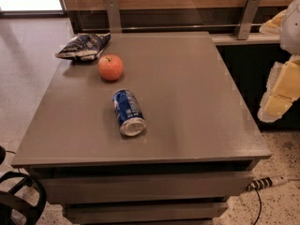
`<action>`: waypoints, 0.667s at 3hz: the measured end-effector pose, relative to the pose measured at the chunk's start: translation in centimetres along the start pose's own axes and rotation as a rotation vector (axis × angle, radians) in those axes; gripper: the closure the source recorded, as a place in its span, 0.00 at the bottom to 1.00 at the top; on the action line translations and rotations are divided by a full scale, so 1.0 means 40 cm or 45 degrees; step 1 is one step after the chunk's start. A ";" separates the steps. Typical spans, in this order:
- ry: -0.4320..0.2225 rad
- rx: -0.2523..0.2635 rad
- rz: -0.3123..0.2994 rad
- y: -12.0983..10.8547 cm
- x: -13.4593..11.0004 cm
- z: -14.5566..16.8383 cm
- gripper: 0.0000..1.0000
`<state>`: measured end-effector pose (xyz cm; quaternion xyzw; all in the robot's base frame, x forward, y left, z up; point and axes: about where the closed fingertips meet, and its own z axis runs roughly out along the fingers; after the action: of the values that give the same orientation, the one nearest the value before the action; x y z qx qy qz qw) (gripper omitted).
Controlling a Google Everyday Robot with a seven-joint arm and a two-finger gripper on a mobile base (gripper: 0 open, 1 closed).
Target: Place pepsi can upright
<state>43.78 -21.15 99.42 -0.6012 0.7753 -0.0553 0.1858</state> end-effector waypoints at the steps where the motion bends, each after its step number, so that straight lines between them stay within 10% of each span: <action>1: -0.001 0.003 0.000 -0.001 -0.001 -0.001 0.00; 2: -0.038 0.002 0.071 -0.026 -0.050 -0.003 0.00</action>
Offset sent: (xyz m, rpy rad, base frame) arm 0.0476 0.0536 0.0248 0.1633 0.0190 -0.1509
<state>45.11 -19.54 100.31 -0.5799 0.7889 -0.0416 0.1991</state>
